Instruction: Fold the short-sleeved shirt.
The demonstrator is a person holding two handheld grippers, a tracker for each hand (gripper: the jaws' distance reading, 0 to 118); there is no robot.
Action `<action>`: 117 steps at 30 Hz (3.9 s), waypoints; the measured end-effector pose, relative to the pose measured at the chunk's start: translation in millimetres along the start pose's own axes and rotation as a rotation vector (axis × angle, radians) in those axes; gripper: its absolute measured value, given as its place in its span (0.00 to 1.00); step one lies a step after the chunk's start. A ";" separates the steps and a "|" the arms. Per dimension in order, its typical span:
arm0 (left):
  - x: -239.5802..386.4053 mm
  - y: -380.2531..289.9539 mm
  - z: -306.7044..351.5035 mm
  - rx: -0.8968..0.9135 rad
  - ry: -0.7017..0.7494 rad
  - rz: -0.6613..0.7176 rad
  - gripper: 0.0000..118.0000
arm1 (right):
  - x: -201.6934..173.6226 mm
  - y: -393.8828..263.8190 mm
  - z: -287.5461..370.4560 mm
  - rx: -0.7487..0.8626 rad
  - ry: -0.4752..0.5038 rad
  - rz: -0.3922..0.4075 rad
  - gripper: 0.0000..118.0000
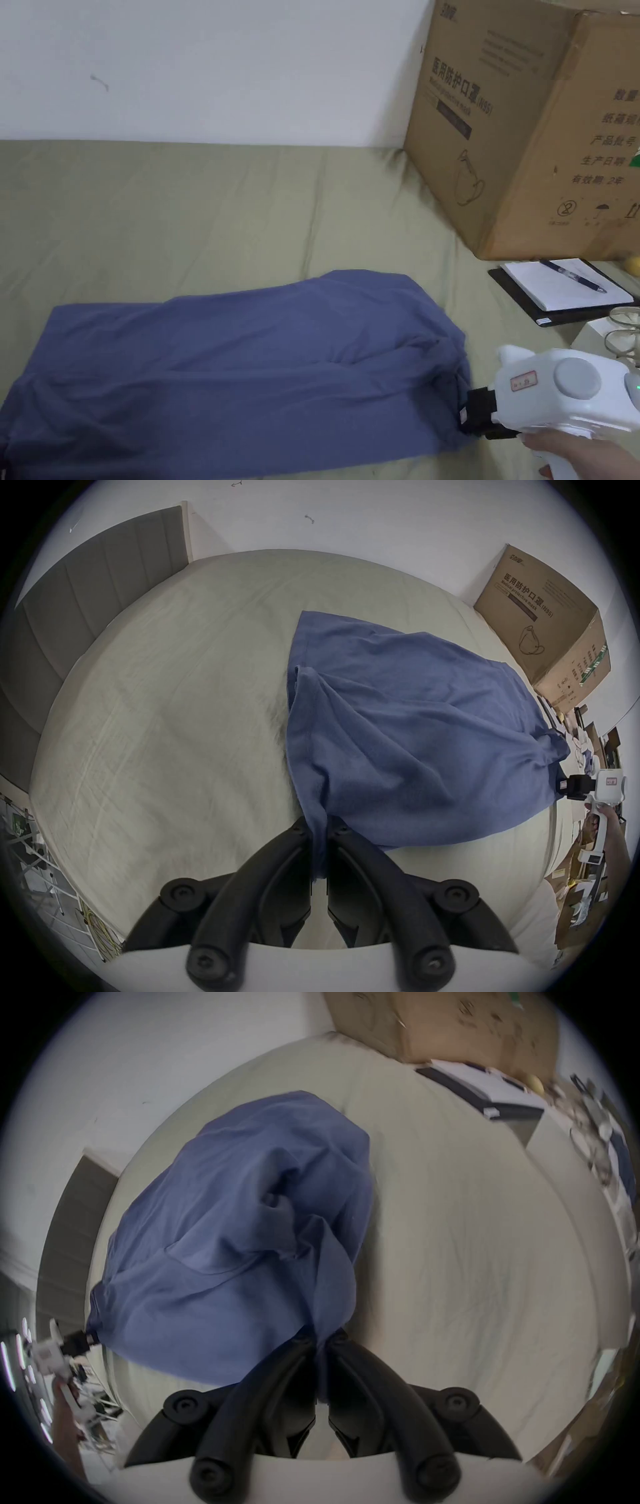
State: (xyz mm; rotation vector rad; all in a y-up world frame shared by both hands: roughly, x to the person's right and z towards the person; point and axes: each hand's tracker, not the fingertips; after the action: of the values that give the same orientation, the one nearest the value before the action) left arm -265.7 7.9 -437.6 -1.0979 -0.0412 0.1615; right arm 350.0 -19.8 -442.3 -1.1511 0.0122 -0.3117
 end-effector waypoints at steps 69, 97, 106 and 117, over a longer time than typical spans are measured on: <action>4.0 139.5 -122.7 -0.145 0.050 -0.208 0.78 | -137.3 -83.9 74.2 0.502 0.209 0.228 0.00; 24.3 98.1 -15.1 0.179 -0.064 -0.175 0.00 | -30.6 169.1 -99.7 -0.087 -0.133 -0.027 0.80; 16.1 89.5 -24.2 0.121 -0.063 -0.126 0.00 | -41.0 156.2 -47.5 0.033 -0.091 0.128 0.00; 13.6 124.9 -2.2 0.278 -0.085 -0.026 0.00 | -44.1 149.2 47.7 0.375 0.072 -0.046 0.00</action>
State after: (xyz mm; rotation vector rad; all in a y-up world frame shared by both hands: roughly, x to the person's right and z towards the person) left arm -265.8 63.6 -550.3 -0.8129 -0.1058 0.1847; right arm 351.1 89.0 -563.4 -0.7688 -0.0096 -0.3786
